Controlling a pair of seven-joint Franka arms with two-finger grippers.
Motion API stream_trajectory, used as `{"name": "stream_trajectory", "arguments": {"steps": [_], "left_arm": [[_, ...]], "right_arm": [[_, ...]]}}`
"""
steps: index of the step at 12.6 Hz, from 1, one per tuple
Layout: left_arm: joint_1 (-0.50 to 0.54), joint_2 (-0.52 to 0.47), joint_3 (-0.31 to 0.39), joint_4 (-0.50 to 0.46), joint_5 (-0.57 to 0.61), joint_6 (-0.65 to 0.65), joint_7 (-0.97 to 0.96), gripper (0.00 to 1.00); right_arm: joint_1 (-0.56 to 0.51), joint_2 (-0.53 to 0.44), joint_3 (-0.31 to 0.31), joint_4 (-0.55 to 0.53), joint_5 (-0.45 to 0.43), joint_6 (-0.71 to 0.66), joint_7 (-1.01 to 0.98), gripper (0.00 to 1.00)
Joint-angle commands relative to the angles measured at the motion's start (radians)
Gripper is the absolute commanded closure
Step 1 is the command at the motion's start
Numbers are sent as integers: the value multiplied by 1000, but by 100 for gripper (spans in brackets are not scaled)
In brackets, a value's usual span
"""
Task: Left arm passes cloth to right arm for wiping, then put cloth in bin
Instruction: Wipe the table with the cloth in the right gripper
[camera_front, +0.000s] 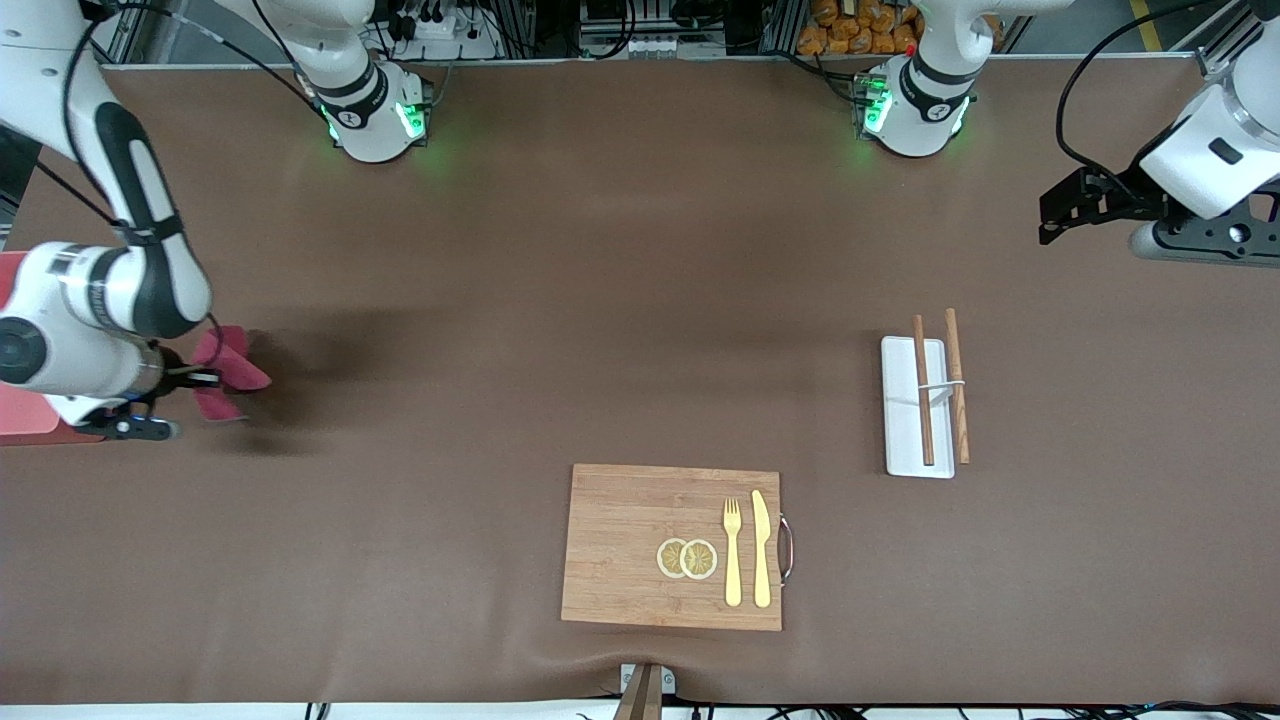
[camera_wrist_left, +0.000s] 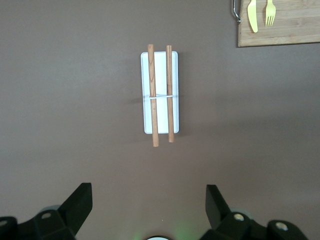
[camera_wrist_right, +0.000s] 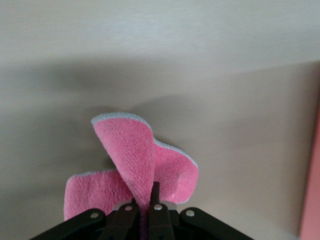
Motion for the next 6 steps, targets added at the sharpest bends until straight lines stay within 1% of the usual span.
{"name": "stream_trajectory", "arguments": {"steps": [1,3,5,6], "left_arm": [[-1,-16,3,8,14,-10,-19,0],[-1,-21,5,8,10,-11,-19,0],[-1,-30,2,17,12,-11,-16,0],[-1,-21,3,40,7,-11,-21,0]], "right_arm": [[69,-20,3,-26,79,-4,76,100],[147,-21,8,-28,82,-16,241,100],[283,-21,10,-25,82,-25,489,100],[351,-21,14,-18,84,-35,612,100]]}}
